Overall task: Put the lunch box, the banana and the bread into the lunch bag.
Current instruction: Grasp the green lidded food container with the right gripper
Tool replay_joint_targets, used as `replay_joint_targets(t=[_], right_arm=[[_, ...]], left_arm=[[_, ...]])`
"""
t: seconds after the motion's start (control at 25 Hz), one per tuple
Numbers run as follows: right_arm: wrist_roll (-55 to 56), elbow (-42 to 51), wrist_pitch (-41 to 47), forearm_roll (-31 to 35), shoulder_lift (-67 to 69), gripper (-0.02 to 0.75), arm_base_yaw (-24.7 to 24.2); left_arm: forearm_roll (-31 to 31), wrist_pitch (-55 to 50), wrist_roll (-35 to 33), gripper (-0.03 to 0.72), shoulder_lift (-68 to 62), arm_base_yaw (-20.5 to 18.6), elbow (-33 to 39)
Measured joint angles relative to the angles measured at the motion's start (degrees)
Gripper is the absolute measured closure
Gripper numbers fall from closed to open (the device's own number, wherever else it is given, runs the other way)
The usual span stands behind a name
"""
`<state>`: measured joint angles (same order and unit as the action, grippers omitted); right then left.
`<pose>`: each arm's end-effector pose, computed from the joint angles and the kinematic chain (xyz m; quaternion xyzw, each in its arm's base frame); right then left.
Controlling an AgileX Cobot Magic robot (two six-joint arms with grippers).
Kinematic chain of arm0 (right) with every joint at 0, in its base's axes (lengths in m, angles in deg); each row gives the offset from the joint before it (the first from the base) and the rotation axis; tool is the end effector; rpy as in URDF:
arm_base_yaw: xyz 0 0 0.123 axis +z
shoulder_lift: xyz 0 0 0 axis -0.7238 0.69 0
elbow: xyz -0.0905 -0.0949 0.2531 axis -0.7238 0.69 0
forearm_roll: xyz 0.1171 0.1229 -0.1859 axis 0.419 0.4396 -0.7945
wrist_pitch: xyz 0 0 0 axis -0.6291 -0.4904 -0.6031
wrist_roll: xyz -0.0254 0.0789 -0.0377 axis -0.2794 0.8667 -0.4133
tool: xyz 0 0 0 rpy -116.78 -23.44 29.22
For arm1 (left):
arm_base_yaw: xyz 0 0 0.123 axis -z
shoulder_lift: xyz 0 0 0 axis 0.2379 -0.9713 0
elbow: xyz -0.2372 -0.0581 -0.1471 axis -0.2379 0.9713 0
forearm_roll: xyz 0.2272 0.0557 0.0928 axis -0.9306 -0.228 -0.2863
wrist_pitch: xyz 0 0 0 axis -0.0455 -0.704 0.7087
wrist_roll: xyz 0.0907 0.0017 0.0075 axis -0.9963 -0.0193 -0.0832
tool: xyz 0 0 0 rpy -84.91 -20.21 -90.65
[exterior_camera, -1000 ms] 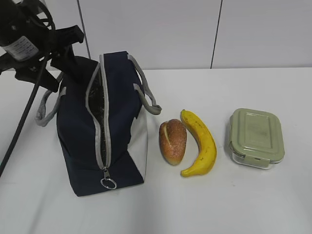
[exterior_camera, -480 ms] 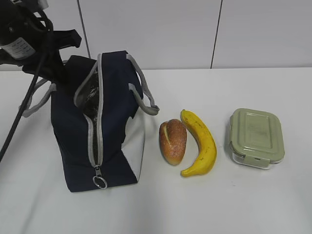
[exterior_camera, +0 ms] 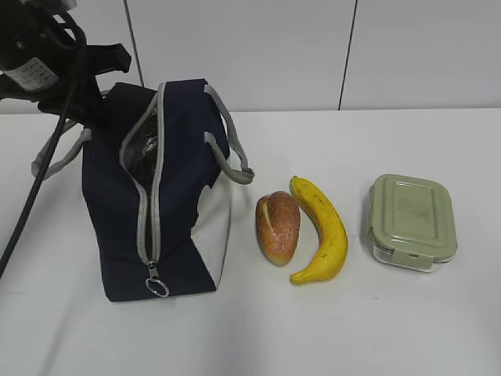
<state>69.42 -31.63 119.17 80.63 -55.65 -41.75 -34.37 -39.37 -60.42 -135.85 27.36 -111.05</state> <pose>-0.0108 -0.0046 0.2716 -0.0710 0.8664 -0.0247 0.4936 0.3489 -0.1023 0.3045 0.0354 0.9694 -0.1415 0.1977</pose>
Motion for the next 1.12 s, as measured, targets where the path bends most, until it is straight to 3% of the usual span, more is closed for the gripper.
replay_joint_targets(t=[0.32, 0.72, 1.0, 1.12], right_arm=[[1.53, -0.66, -2.1, 0.0, 17.11, 0.281, 0.0], [3.03, -1.59, -19.35, 4.29, 40.25, 0.281, 0.0], [-2.61, -4.45, -26.49, 11.42, 53.75, 0.281, -0.16], [-6.95, -7.13, -28.11, 15.71, 59.07, 0.281, -2.45]], left_arm=[[0.17, 0.04, 0.0, 0.686, 0.0, 0.0, 0.0], [1.32, 0.34, 0.0, 0.686, -0.41, 0.0, 0.0], [1.39, 0.47, 0.0, 0.686, -0.51, 0.0, 0.0], [1.44, 0.47, 0.0, 0.686, -0.51, 0.0, 0.0]])
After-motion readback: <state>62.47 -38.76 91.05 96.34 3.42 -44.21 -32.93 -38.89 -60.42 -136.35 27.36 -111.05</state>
